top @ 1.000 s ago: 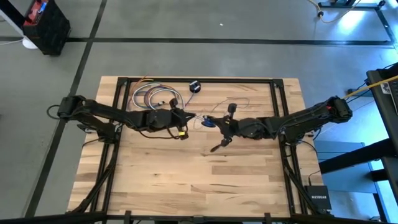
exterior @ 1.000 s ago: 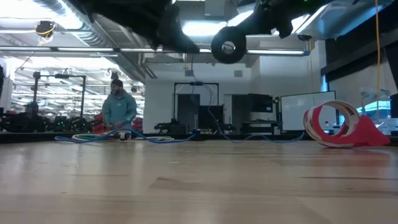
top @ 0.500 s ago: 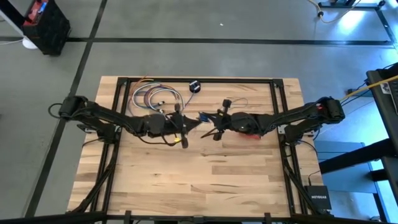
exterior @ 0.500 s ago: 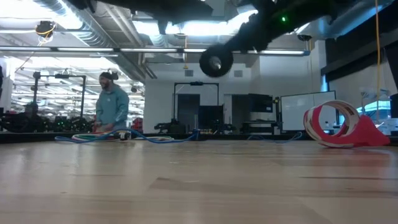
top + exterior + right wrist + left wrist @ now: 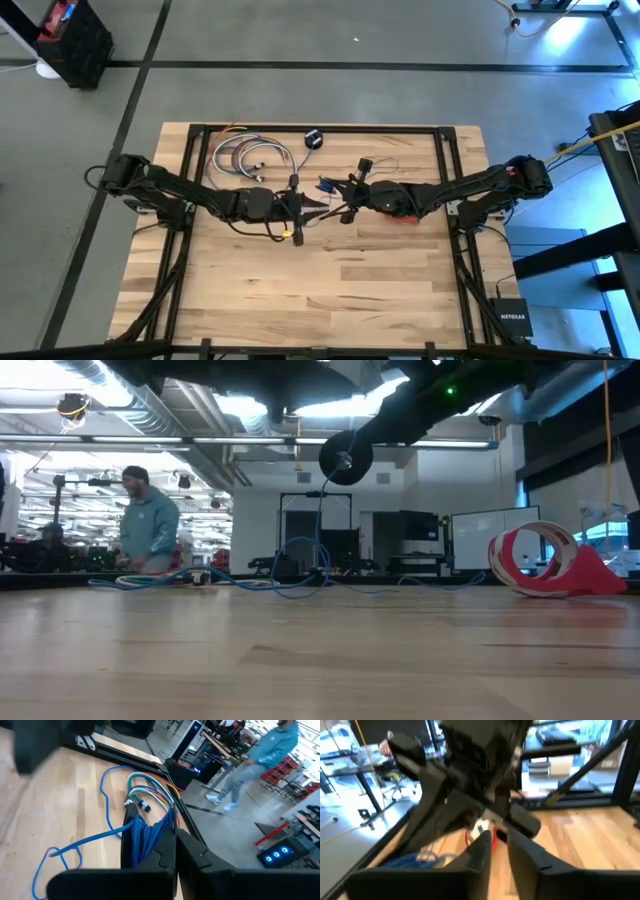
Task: Coil cords
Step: Coil the blue wire onto the spool
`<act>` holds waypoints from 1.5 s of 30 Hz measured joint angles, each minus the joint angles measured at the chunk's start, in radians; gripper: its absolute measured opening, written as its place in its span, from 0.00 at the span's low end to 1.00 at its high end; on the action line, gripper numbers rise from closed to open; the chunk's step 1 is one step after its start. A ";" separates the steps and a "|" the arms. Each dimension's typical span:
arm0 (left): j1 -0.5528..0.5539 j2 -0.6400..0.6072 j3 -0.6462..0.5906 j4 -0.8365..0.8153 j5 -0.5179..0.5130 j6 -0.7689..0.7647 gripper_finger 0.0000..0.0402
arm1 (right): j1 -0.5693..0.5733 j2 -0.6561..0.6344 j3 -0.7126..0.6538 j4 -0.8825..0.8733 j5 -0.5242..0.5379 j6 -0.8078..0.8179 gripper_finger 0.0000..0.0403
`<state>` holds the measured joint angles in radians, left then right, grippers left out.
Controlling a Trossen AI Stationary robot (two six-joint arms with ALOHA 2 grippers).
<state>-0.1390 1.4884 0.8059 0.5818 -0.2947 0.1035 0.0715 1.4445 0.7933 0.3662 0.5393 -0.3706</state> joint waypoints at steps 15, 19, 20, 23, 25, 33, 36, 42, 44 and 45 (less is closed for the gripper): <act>0.014 -0.068 0.032 -0.584 -0.042 -0.080 0.41 | 0.000 -0.009 0.000 -0.002 0.022 -0.016 0.01; 0.041 -0.032 0.032 -0.599 -0.042 -0.105 0.41 | 0.001 -0.024 0.001 -0.004 0.027 -0.019 0.01; 0.049 -0.023 0.032 -0.600 -0.042 -0.104 0.41 | 0.001 -0.025 0.001 -0.003 0.027 -0.019 0.01; 0.072 -0.003 0.032 -0.604 -0.042 -0.120 0.41 | 0.001 -0.029 0.001 0.000 0.027 -0.025 0.01; 0.083 0.009 0.032 -0.606 -0.042 -0.152 0.41 | 0.001 -0.029 0.001 -0.001 0.026 -0.036 0.01; 0.090 0.070 0.032 -0.605 0.132 -0.267 0.41 | 0.001 -0.029 0.001 0.030 0.018 -0.057 0.01; 0.089 0.099 0.032 -0.567 0.196 -0.300 0.41 | 0.001 -0.029 0.001 0.028 0.018 -0.050 0.01; 0.115 0.144 0.032 -0.478 0.180 -0.334 0.41 | 0.001 -0.029 0.001 0.021 0.045 -0.054 0.01; 0.125 0.163 0.032 -0.462 0.180 -0.343 0.41 | 0.001 -0.029 0.001 0.020 0.045 -0.054 0.01; 0.129 0.171 0.032 -0.451 0.180 -0.354 0.41 | 0.001 -0.029 0.001 0.021 0.045 -0.054 0.01</act>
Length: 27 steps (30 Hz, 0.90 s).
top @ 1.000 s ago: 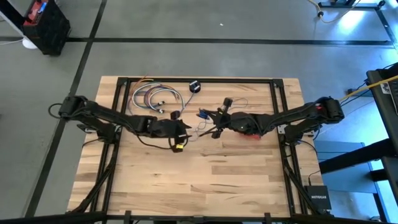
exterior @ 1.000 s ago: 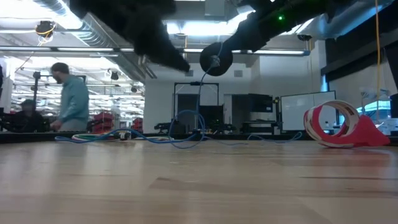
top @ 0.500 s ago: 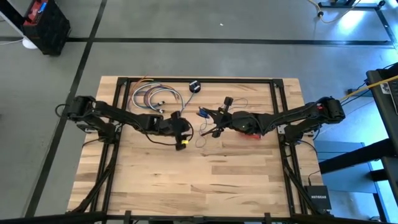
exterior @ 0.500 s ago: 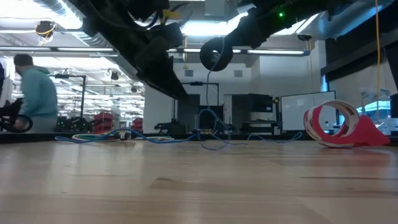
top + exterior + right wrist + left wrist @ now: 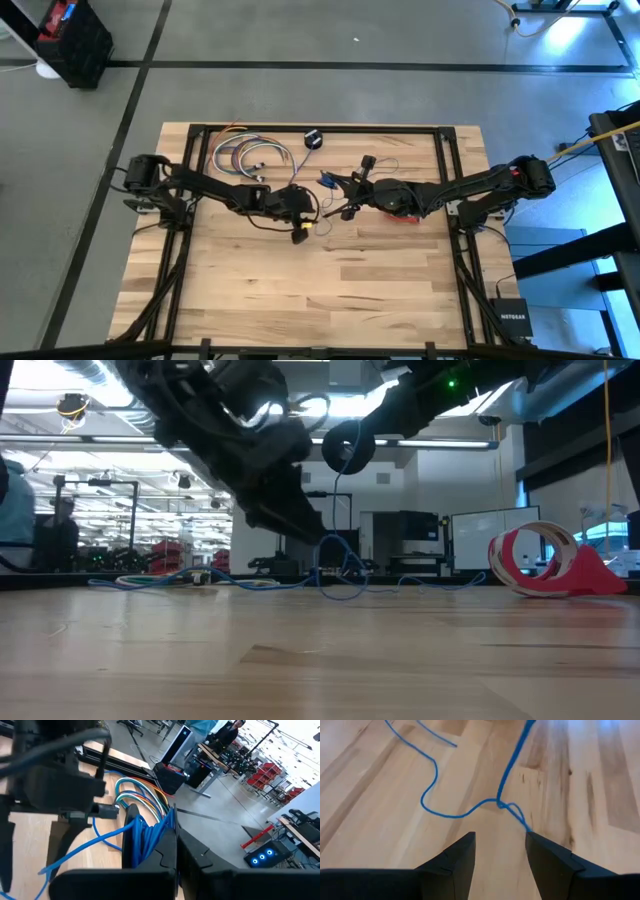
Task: Coil cords
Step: Coil the blue wire onto the spool
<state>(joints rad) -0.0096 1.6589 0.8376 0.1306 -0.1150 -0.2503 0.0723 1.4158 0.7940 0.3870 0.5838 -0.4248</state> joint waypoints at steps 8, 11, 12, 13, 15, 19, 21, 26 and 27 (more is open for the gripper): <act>0.014 0.056 0.000 0.074 0.092 -0.009 0.41 | 0.000 0.000 0.000 0.001 0.000 -0.002 0.01; 0.013 0.050 0.000 0.048 0.115 -0.003 0.41 | 0.000 0.000 0.000 0.001 0.000 -0.003 0.01; 0.013 0.046 0.000 0.045 0.115 0.001 0.41 | 0.000 0.000 0.000 -0.001 0.000 -0.003 0.01; 0.014 0.037 0.000 0.035 0.114 0.010 0.41 | 0.000 0.000 0.000 0.000 0.000 -0.003 0.01; 0.019 0.023 0.000 0.017 0.112 0.022 0.41 | 0.000 0.000 0.000 0.000 0.000 -0.003 0.01; 0.026 -0.020 0.000 -0.054 0.102 0.020 0.41 | 0.000 0.000 0.000 0.001 0.000 -0.003 0.01; 0.025 -0.057 0.000 -0.079 0.065 0.022 0.41 | 0.000 0.001 0.000 0.003 0.000 -0.002 0.01; -0.001 -0.142 0.000 -0.080 -0.146 0.053 0.41 | 0.000 0.001 0.000 0.015 -0.008 -0.001 0.01; -0.007 -0.157 0.000 -0.078 -0.167 0.073 0.41 | 0.000 0.001 0.000 0.014 -0.011 0.000 0.01</act>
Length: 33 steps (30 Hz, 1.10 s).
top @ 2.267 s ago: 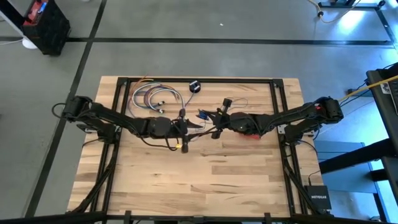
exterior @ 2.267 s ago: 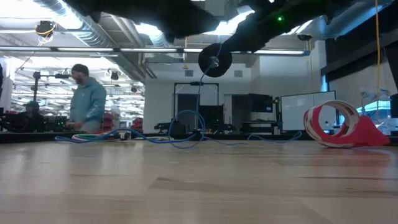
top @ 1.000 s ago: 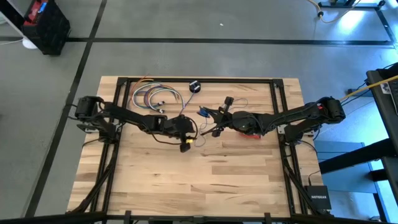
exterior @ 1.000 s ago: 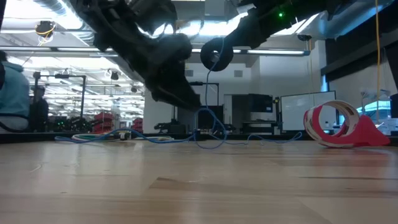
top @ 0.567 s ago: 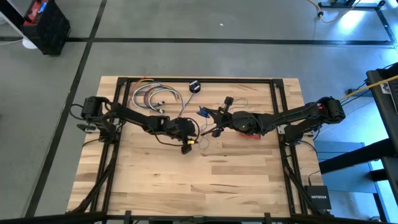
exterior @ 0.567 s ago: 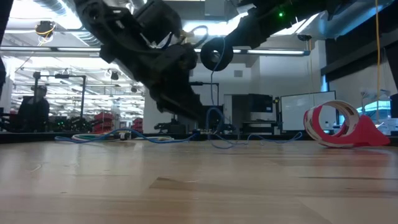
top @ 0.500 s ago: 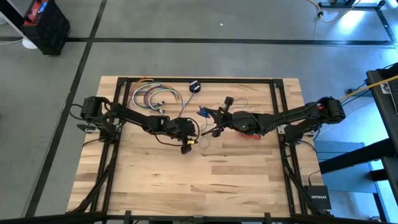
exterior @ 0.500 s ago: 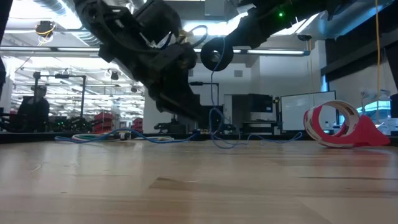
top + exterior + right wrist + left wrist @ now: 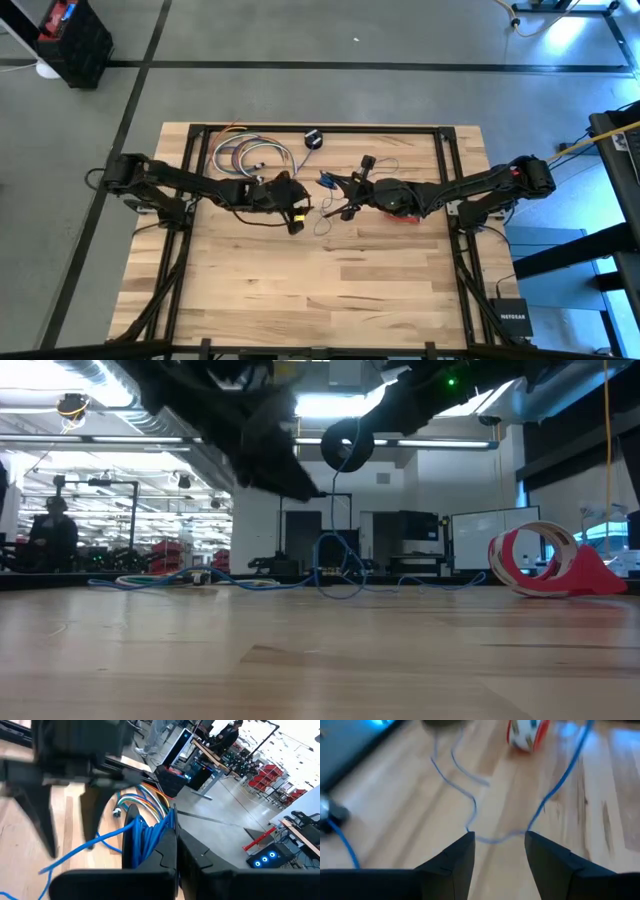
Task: Coil cords
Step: Coil the blue wire onto the spool
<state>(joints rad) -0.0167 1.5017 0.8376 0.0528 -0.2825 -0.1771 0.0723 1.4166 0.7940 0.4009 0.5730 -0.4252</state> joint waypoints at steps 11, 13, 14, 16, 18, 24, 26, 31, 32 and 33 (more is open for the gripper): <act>-0.068 -0.089 0.000 0.141 -0.081 0.162 0.41 | -0.001 0.000 0.013 0.013 0.081 0.037 0.01; -0.070 -0.071 0.000 0.179 -0.081 0.186 0.41 | -0.001 0.000 0.013 0.000 0.082 0.055 0.01; -0.070 -0.061 0.000 0.189 -0.081 0.189 0.41 | -0.001 0.000 0.013 -0.006 0.082 0.062 0.01; -0.069 -0.035 0.000 0.228 -0.080 0.192 0.41 | -0.001 0.000 0.013 -0.015 0.081 0.079 0.01; -0.069 -0.012 0.000 0.250 -0.076 0.203 0.41 | -0.001 0.000 0.013 -0.012 0.078 0.084 0.01; -0.077 0.015 0.000 0.243 -0.068 0.258 0.41 | -0.001 0.000 0.012 0.000 0.058 0.104 0.01; -0.083 0.013 0.000 0.256 -0.068 0.258 0.41 | -0.001 0.000 0.012 -0.006 0.054 0.103 0.01; -0.083 0.012 0.000 0.260 -0.068 0.268 0.41 | -0.001 0.000 0.012 -0.003 0.056 0.099 0.01; -0.080 0.014 0.000 0.261 -0.068 0.268 0.41 | -0.001 0.000 0.012 0.000 0.062 0.099 0.01; -0.074 0.017 0.000 0.269 -0.068 0.268 0.41 | -0.001 0.000 0.012 0.007 0.063 0.099 0.01</act>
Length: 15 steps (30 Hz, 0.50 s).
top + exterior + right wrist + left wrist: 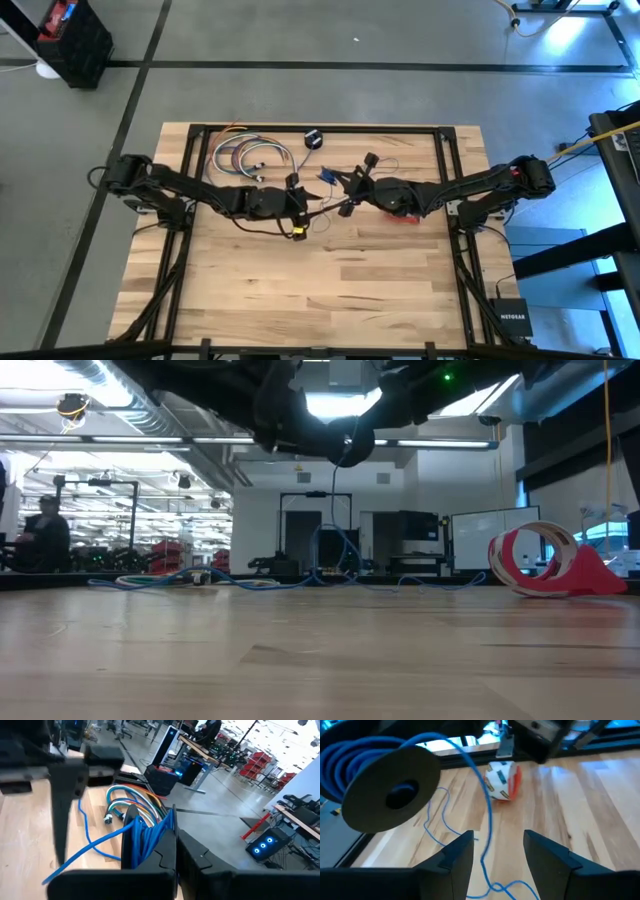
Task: Coil cords
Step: Coil the blue wire onto the spool
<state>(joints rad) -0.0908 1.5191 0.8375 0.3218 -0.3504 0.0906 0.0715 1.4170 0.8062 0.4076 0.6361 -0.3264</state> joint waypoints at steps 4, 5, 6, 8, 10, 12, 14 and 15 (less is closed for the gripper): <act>0.023 0.027 0.000 0.031 0.000 -0.002 0.41 | 0.000 0.000 0.000 0.015 0.001 -0.002 0.01; 0.029 0.032 0.000 0.028 0.000 0.004 0.41 | 0.000 0.000 0.000 0.015 0.004 -0.003 0.01; 0.033 0.037 0.000 0.019 -0.001 0.017 0.41 | 0.000 0.000 0.000 0.016 0.013 -0.003 0.01; 0.037 0.041 0.000 0.002 -0.001 0.029 0.41 | 0.000 0.000 0.005 0.014 0.048 -0.003 0.01; 0.040 0.041 0.000 -0.012 0.000 0.042 0.41 | 0.000 0.000 0.019 0.007 0.086 -0.003 0.01; 0.038 0.033 0.000 -0.017 0.000 0.061 0.41 | 0.000 0.000 0.031 0.005 0.098 -0.014 0.01; 0.038 0.017 0.000 -0.025 0.000 0.085 0.41 | 0.000 0.000 0.046 0.000 0.111 -0.042 0.01; 0.038 0.006 0.000 -0.038 0.000 0.098 0.41 | 0.000 0.000 0.054 -0.001 0.122 -0.055 0.01</act>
<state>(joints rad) -0.0532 1.5256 0.8375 0.2834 -0.3508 0.1888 0.0715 1.4170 0.8604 0.4061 0.7585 -0.3816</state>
